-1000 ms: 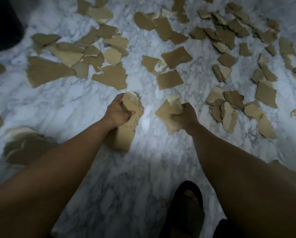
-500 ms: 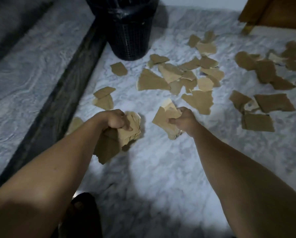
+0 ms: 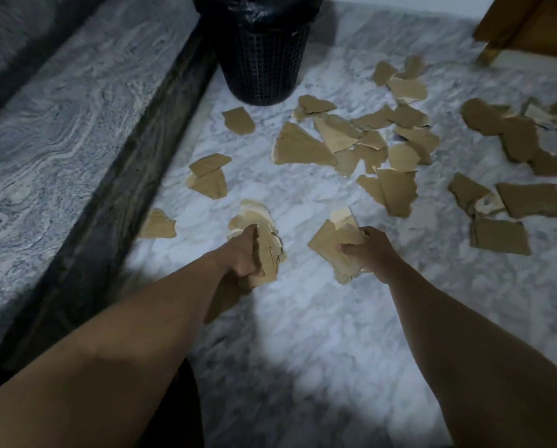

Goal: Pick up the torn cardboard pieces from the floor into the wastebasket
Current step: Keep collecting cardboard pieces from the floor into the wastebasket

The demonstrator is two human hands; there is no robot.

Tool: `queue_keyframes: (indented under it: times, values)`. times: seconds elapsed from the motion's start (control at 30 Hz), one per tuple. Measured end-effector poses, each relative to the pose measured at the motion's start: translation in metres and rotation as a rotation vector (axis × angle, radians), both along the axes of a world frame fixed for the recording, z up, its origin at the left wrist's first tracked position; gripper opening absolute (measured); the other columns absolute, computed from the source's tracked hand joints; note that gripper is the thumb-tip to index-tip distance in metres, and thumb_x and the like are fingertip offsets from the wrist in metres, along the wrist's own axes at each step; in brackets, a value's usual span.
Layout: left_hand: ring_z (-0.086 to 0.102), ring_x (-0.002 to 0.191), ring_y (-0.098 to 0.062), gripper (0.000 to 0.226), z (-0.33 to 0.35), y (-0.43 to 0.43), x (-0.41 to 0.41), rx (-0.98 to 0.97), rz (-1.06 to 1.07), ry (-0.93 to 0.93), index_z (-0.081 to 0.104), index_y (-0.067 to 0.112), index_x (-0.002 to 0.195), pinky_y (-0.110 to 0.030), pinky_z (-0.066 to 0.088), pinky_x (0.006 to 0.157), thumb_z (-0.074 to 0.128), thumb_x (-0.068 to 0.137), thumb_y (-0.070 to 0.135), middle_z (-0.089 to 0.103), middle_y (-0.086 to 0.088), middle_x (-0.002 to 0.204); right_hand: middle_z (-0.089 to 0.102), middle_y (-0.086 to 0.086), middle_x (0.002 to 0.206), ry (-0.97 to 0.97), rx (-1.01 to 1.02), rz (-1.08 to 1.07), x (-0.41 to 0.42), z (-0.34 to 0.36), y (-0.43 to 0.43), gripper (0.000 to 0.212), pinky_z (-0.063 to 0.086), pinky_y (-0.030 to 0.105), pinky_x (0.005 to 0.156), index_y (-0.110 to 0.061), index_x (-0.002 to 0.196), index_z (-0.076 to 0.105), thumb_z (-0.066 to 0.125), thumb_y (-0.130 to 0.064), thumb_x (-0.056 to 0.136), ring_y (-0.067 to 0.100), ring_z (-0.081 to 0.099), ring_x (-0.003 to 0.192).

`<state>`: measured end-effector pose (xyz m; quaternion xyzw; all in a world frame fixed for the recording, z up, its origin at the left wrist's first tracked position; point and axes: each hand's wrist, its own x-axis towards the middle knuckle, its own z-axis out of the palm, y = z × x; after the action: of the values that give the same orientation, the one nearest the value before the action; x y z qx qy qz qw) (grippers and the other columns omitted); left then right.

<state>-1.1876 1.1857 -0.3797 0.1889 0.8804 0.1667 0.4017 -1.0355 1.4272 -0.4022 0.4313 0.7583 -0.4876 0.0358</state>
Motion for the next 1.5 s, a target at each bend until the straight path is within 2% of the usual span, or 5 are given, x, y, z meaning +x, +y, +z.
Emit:
queue_keyframes:
  times: [0.73,1.0,1.27,1.37,1.5]
  values:
    - [0.059,0.099,-0.020,0.058,0.023,0.002,-0.024,0.014,-0.201,0.145,0.056,0.024,0.106,-0.030,0.049,0.083,0.091,0.060,0.022,0.063,0.003,0.107,0.071,0.008,0.107,0.175,-0.438,-0.238,-0.038,0.024,-0.002,0.047,0.052,0.024,0.049,-0.002,0.121,0.066,0.082,-0.019,0.080,0.026,0.069,0.091]
    - [0.061,0.081,-0.020,0.027,0.042,-0.076,-0.101,-0.058,0.236,-0.055,0.071,0.005,0.090,-0.031,0.052,0.072,0.087,0.070,0.013,0.070,-0.005,0.095,0.077,0.010,0.098,0.210,-0.589,-0.175,-0.081,0.023,-0.066,0.022,0.061,0.046,0.078,-0.009,0.099,0.075,0.080,-0.017,0.080,0.028,0.074,0.085]
    - [0.030,0.142,-0.033,0.155,-0.005,-0.107,-0.121,-0.102,0.415,0.097,0.013,0.003,0.154,-0.040,0.036,0.113,0.093,0.034,0.061,0.023,-0.012,0.159,0.047,0.007,0.126,-0.217,0.205,0.182,-0.109,-0.002,-0.133,0.067,0.049,0.045,0.096,-0.014,0.111,0.063,0.077,-0.059,0.064,0.031,0.047,0.122]
    - [0.019,0.147,-0.031,0.136,-0.003,-0.098,-0.114,-0.147,0.367,0.085,0.004,-0.002,0.154,-0.034,0.025,0.118,0.091,0.060,0.045,0.011,-0.012,0.163,0.054,0.005,0.120,-0.169,0.246,0.204,-0.112,-0.005,-0.141,0.061,0.051,0.047,0.093,-0.016,0.114,0.054,0.078,-0.051,0.069,0.029,0.055,0.116]
    - [0.041,0.135,-0.030,0.087,-0.001,-0.086,-0.119,-0.152,0.365,0.079,0.054,0.002,0.134,-0.031,0.032,0.113,0.087,0.066,0.046,0.042,-0.014,0.148,0.064,0.003,0.111,-0.129,0.215,0.202,-0.115,-0.010,-0.144,0.060,0.051,0.047,0.093,-0.018,0.114,0.049,0.079,-0.046,0.070,0.028,0.062,0.108]
